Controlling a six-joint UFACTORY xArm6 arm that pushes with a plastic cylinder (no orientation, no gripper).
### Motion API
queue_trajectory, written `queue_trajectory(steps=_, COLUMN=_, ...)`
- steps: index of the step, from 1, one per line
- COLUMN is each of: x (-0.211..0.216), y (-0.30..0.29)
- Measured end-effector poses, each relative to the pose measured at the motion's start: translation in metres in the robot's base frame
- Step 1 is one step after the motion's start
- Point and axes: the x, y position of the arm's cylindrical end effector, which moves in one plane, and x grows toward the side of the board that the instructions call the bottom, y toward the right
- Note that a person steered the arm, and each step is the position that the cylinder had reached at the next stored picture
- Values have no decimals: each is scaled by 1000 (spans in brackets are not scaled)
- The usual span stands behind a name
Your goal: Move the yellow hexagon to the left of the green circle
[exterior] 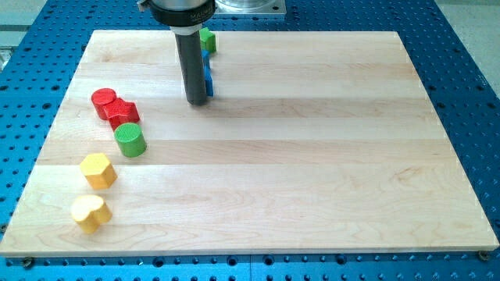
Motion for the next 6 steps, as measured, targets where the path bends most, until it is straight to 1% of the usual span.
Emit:
queue_trajectory(steps=1, x=19, y=-5)
queue_trajectory(steps=2, x=89, y=-12)
queue_trajectory(steps=3, x=148, y=-38)
queue_trajectory(steps=4, x=179, y=-93)
queue_trajectory(steps=5, x=178, y=-111)
queue_trajectory(steps=6, x=153, y=-113)
